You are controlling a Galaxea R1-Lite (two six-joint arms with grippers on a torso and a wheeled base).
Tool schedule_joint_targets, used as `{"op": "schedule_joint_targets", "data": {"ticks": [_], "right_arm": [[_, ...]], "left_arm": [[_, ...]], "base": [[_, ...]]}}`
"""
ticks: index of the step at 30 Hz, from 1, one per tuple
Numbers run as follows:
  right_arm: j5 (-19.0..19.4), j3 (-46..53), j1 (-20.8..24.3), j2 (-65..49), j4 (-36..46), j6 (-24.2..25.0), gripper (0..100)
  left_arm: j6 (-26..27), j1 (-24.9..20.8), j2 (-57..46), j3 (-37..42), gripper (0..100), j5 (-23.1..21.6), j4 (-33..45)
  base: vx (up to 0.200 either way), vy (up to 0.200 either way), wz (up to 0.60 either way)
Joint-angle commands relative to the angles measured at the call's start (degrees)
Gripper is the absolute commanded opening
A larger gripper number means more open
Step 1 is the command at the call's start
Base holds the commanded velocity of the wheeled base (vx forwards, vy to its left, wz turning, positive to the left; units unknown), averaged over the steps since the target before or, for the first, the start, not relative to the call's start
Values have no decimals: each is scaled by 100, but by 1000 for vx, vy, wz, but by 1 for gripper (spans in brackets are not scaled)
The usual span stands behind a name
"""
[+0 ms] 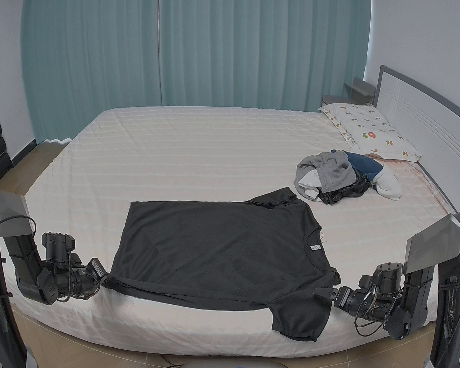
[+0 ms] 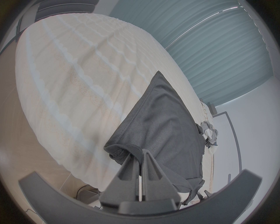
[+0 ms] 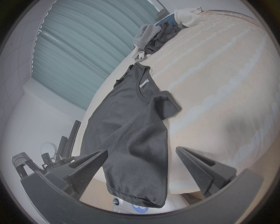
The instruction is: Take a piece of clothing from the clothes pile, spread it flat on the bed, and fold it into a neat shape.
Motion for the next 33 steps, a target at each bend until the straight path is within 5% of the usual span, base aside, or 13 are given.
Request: {"op": "schedule_joint_targets", "data": {"ticks": [1, 14, 15, 33], "right_arm": [[2, -7, 113, 228, -8, -142, 100], [37, -147, 254, 255, 10, -151, 100], [19, -86, 218, 237, 10, -151, 0], [63, 793, -160, 0, -271, -520, 0]], "left_arm": [[0, 3, 8, -6, 0, 1, 0], [0, -6, 8, -6, 0, 1, -9], [0, 3, 8, 3, 0, 1, 0], [88, -6, -71, 109, 0, 18, -9]], "base": [[0, 0, 0], [0, 0, 0], [0, 0, 0], [0, 0, 0]]}}
